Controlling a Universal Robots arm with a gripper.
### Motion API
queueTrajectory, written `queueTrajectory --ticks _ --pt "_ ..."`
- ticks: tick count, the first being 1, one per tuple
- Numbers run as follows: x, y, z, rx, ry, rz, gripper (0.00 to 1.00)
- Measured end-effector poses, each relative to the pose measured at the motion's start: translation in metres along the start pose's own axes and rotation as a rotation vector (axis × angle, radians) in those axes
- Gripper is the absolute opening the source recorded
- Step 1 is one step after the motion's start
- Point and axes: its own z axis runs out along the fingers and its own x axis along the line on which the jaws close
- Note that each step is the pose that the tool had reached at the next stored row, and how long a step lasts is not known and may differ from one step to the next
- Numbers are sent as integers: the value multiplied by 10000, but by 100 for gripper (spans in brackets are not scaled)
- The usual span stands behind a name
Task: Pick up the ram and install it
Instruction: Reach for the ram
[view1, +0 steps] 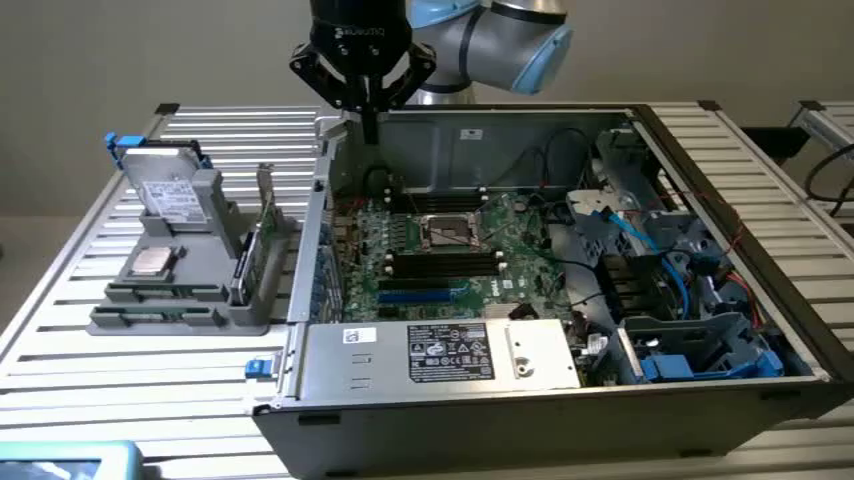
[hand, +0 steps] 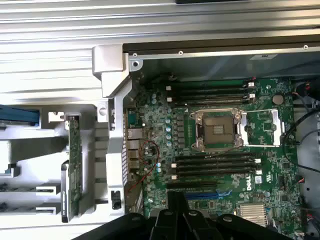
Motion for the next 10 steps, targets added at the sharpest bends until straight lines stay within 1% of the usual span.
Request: queueTrajectory --ticks 10 --pt "0 0 0 0 0 0 11"
